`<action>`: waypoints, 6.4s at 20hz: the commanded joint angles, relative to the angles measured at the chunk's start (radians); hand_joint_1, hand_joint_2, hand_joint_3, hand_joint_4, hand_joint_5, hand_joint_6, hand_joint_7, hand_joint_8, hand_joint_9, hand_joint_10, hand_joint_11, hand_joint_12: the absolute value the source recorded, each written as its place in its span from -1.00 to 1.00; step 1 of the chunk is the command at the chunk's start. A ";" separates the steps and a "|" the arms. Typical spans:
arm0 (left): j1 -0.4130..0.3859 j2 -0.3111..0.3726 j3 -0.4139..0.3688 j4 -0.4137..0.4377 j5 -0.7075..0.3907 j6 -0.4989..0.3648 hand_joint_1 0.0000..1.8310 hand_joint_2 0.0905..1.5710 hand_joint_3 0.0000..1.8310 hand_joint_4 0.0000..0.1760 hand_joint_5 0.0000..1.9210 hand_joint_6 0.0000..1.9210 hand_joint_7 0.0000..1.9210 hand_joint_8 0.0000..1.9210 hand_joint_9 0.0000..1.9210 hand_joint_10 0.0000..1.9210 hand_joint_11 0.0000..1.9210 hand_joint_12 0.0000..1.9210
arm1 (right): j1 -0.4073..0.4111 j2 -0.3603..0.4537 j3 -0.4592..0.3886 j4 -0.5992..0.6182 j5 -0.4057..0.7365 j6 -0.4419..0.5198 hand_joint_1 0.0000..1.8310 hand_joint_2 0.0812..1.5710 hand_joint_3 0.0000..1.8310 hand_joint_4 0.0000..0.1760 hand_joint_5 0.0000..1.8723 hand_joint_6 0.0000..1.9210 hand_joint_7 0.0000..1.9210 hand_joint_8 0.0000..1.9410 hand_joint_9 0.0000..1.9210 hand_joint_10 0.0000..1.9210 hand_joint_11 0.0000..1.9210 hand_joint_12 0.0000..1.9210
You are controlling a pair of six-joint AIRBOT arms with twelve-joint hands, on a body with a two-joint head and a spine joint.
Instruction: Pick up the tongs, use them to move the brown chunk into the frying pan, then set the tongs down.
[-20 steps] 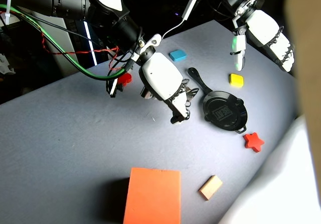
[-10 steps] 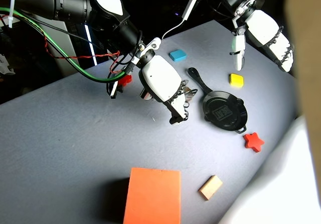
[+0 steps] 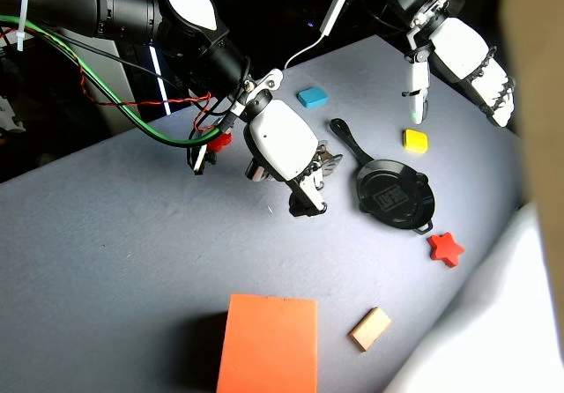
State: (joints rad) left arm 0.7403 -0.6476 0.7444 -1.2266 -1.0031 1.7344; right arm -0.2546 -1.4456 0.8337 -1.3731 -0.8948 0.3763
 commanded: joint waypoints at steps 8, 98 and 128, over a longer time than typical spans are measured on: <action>-0.014 0.006 -0.003 0.040 -0.098 0.014 -0.47 0.33 -1.00 -1.00 -0.98 -1.00 -0.94 -1.00 -0.96 -1.00 -1.00 -0.69 | 0.009 0.008 -0.001 -0.081 0.002 -0.020 0.20 0.49 -1.00 -1.00 -0.09 0.26 0.23 -0.49 0.12 -0.19 -0.38 0.65; -0.134 -0.136 -0.096 0.113 0.020 0.114 -0.52 0.37 -1.00 -1.00 -0.99 -1.00 -0.92 -1.00 -0.95 -0.99 -1.00 -0.69 | -0.277 0.150 0.102 -0.957 0.066 0.209 -0.73 0.59 -1.00 -1.00 -0.92 -0.38 -0.67 -0.70 -0.85 -0.28 -1.00 0.47; -0.219 -0.134 -0.121 0.113 0.076 0.131 -0.53 0.86 -0.99 -1.00 0.02 0.91 0.16 0.88 0.14 1.00 -0.03 1.00 | 0.054 0.839 -0.332 -0.108 0.615 -0.157 -0.52 0.91 -0.91 -1.00 0.15 0.97 0.32 0.91 0.29 1.00 0.21 1.00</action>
State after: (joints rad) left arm 0.5304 -0.7876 0.6239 -1.1717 -0.8551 1.8622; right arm -0.2047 -0.5980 0.5060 -1.4570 -0.3077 0.2241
